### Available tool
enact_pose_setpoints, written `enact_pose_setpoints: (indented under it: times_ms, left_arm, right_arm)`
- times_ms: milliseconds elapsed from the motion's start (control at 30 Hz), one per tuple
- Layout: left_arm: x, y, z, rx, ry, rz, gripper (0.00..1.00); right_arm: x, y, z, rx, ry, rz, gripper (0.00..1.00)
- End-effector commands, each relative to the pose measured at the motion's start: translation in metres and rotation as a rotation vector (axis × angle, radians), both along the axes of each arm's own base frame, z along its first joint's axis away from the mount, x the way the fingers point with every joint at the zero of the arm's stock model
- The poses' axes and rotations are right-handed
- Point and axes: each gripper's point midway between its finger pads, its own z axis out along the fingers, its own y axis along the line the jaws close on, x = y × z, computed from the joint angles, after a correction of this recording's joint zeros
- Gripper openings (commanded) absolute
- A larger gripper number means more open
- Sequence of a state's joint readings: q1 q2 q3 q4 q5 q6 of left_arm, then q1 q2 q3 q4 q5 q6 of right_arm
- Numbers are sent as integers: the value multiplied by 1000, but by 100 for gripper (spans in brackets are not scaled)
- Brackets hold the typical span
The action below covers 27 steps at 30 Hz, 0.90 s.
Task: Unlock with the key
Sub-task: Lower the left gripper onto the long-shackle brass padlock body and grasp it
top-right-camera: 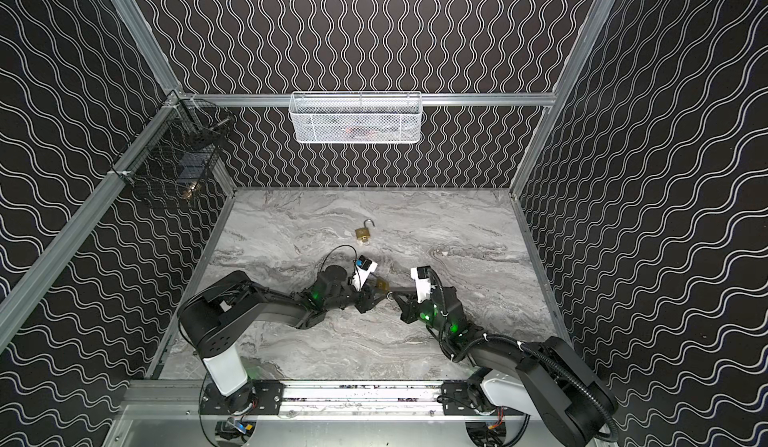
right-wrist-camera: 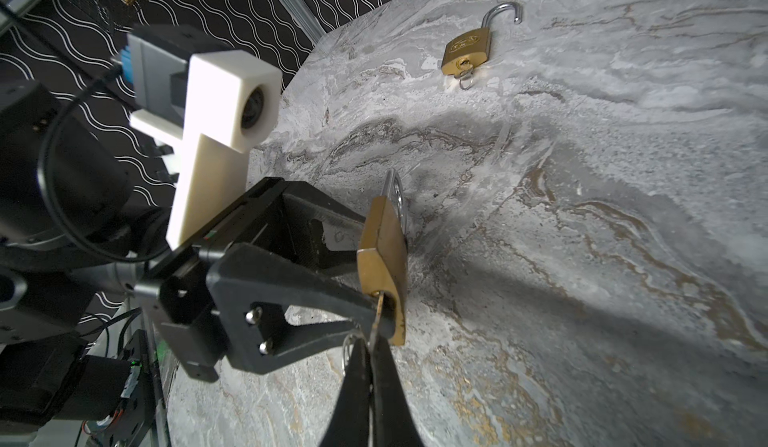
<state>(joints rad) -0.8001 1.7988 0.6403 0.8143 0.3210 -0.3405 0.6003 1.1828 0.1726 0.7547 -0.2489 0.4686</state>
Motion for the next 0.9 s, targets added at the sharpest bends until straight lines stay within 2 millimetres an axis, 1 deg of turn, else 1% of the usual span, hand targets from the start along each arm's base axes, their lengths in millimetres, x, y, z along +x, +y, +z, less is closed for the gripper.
enact_pose_setpoints:
  times_ms: [0, 133, 333, 433, 567, 733, 867]
  left_arm:
    - [-7, -7, 14, -53, -5, -49, 19]
    - [-4, -6, 18, -64, 1, -26, 17]
    - [6, -3, 19, -74, 36, 53, 15]
    - [12, 0, 21, -115, 72, 109, 13]
    - [18, 1, 25, -151, 84, 156, 10]
    - [21, 5, 32, -151, 57, 176, 9]
    - [23, 7, 36, -155, 43, 192, 9]
  right_arm:
    - [8, 9, 29, 52, -105, 17, 0]
    - [5, 18, 28, 35, -107, 40, 0]
    - [4, 22, 31, 9, -127, 11, 0]
    - [4, 22, 33, 12, -133, -16, 0]
    - [1, 32, 32, 22, -117, 5, 0]
    - [-1, 47, 28, 49, -78, 65, 0]
    - [-4, 54, 24, 60, -60, 94, 0]
